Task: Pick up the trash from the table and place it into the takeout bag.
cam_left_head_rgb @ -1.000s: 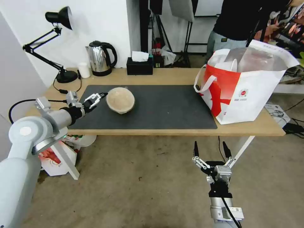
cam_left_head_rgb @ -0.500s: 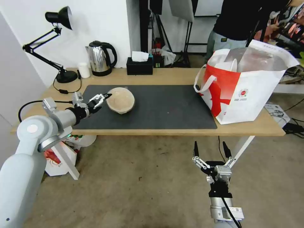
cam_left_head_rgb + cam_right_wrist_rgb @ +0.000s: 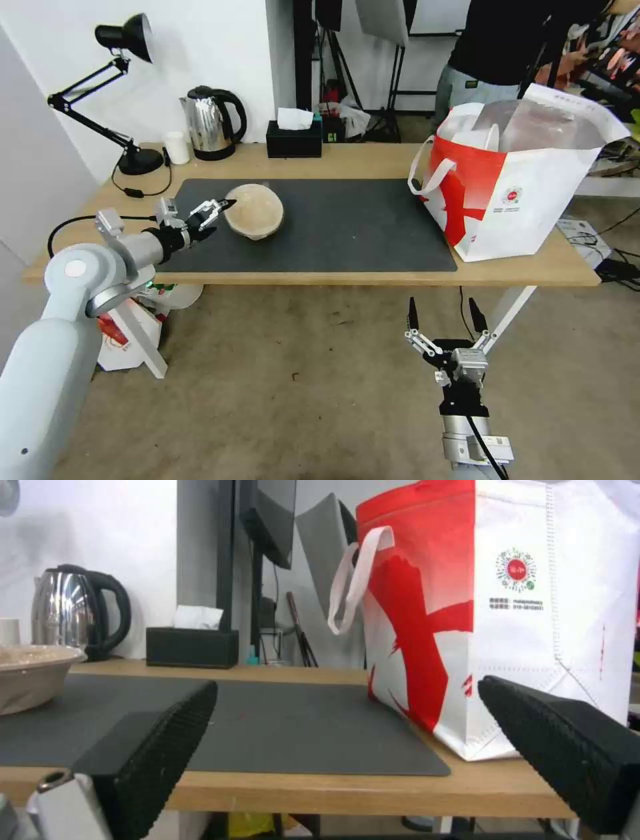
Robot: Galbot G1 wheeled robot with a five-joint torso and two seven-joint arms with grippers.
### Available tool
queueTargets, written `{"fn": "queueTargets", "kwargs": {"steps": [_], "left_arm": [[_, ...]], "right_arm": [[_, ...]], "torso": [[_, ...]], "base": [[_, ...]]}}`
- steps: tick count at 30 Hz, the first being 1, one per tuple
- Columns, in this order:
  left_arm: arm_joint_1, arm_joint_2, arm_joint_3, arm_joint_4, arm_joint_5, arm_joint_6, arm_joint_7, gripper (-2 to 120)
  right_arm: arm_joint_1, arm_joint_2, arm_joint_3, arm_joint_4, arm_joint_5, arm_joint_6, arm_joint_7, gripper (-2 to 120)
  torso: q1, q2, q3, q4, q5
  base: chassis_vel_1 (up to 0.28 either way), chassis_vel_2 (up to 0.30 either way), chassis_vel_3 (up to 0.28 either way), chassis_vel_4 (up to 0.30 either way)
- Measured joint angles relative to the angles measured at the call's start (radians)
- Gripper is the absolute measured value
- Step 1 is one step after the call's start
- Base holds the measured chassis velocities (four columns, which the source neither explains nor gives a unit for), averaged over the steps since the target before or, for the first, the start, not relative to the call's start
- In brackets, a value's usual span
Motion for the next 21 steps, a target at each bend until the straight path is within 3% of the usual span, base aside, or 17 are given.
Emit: {"fn": "queueTargets", "kwargs": {"steps": [21], "left_arm": [[-0.084, -0.022, 0.063, 0.103, 0.010, -0.001, 0.014, 100]], "right_arm": [[0.000, 0.000, 0.000, 0.000, 0.000, 0.000, 0.000, 100]], "torso": [[0.000, 0.000, 0.000, -0.0001, 0.0000]], "base": [[0.000, 0.000, 0.000, 0.000]]}}
